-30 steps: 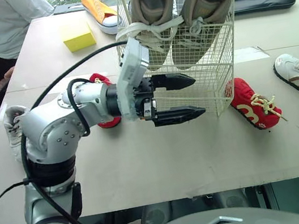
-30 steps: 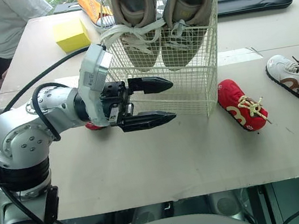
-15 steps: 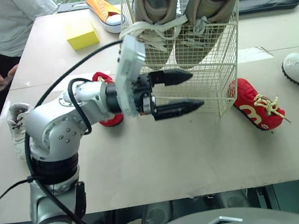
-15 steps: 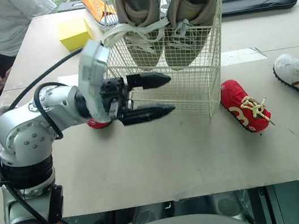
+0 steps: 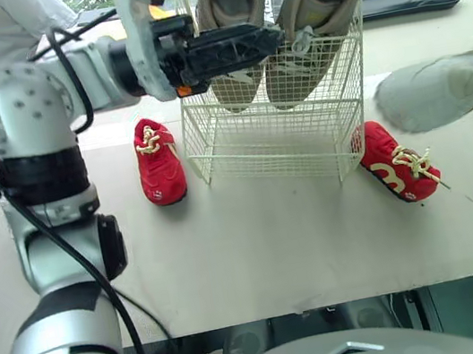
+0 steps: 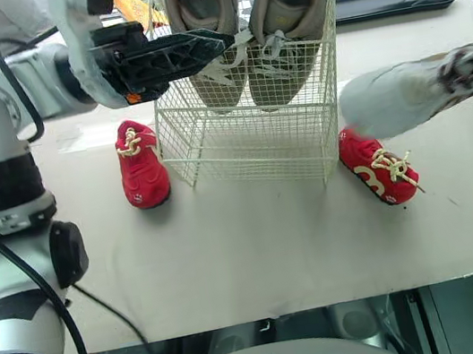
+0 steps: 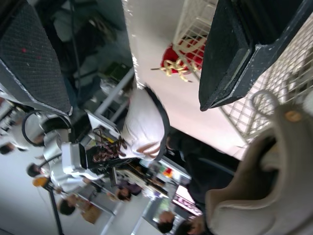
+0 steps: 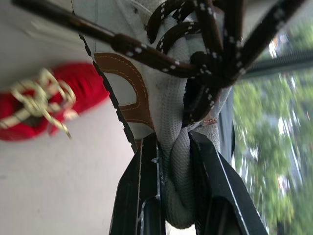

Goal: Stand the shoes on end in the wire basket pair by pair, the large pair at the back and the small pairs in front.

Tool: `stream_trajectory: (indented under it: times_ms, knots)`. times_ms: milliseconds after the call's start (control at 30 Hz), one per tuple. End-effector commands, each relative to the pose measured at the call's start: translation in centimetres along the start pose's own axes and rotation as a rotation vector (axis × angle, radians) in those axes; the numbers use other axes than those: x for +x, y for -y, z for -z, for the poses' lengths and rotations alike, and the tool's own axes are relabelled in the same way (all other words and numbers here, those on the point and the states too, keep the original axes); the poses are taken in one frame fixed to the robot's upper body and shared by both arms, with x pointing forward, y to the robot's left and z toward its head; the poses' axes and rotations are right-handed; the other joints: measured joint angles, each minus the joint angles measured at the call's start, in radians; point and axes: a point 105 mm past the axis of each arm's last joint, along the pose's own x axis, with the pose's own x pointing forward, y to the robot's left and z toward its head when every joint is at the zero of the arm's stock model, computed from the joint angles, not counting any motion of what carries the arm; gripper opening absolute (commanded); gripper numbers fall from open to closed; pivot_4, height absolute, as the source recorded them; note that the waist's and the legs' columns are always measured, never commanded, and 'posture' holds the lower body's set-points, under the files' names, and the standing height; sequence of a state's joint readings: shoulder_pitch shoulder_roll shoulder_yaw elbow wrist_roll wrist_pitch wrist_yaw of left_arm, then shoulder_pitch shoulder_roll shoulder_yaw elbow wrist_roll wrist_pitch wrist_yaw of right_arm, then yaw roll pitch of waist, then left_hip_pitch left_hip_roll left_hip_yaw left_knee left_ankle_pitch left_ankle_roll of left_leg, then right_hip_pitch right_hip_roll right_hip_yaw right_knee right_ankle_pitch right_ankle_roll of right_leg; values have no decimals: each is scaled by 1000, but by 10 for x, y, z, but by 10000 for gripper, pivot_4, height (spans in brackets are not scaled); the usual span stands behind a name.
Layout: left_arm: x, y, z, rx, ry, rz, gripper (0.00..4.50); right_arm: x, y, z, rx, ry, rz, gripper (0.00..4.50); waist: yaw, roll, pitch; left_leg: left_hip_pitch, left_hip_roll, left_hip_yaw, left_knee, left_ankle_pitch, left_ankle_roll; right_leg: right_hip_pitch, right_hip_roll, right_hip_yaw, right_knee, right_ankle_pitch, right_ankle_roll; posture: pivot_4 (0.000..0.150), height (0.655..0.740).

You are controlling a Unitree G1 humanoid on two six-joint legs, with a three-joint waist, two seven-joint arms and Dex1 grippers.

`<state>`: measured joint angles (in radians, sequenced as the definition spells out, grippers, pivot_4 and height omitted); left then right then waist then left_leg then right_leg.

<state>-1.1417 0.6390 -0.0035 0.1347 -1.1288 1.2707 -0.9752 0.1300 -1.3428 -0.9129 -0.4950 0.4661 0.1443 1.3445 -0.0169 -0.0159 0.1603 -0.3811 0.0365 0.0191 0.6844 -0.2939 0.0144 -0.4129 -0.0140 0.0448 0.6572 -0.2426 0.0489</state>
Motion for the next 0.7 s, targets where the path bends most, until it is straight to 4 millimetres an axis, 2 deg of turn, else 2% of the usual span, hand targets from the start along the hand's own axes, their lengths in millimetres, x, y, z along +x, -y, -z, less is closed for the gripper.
stream_trajectory:
  times_ms: [33, 200, 333, 433, 533, 667, 700]
  knots:
    - [12, 4, 11, 0, -137, 47, 45000, 5, 3, -23, -63, 95, -86, 120, 5, -1, 1, 0, 0, 0, 0, 0, 0, 0, -1, 0, 0, 0, 0, 1500, 7400]
    - [34, 2, 20, -25, -251, 104, 45000, 27, 12, -47, -154, 220, -110, 120, 7, -2, 5, -3, -2, 1, 2, 0, 0, -1, -4, 0, -1, 0, 0, 1500, 7400]
    - [49, 4, 27, -103, -293, 142, 45000, 43, 18, -53, -223, 268, -90, 120, 4, -2, 6, -6, -2, 1, 2, 0, 0, -5, -3, 1, 0, 0, 0, 1500, 7400]
    - [53, -3, 40, -110, -344, 106, 45000, 51, 25, -59, -249, 310, -59, 120, 1, -1, 6, -9, -1, 1, 2, 0, 0, -10, -2, 2, 1, 0, 0, 1500, 7400]
    - [56, 3, 46, -146, -356, 145, 36967, 58, 28, -64, -274, 336, -57, 0, 2, -1, 6, -16, -1, 0, 4, 2, -3, -19, -2, 3, 6, 0, 0, 1500, 7400]
    - [54, 4, 55, -174, -371, 156, 17396, 64, 31, -69, -283, 372, -48, 0, 4, 0, 7, -18, -1, 0, 4, 2, -3, -20, -3, 3, 6, 0, 0, 1500, 7400]
    - [53, 3, 53, -180, -346, 154, 13356, 66, 31, -70, -232, 384, -67, 0, 4, 0, 7, -18, -1, 0, 3, 2, -3, -20, -3, 3, 5, 0, 0, 1500, 7400]
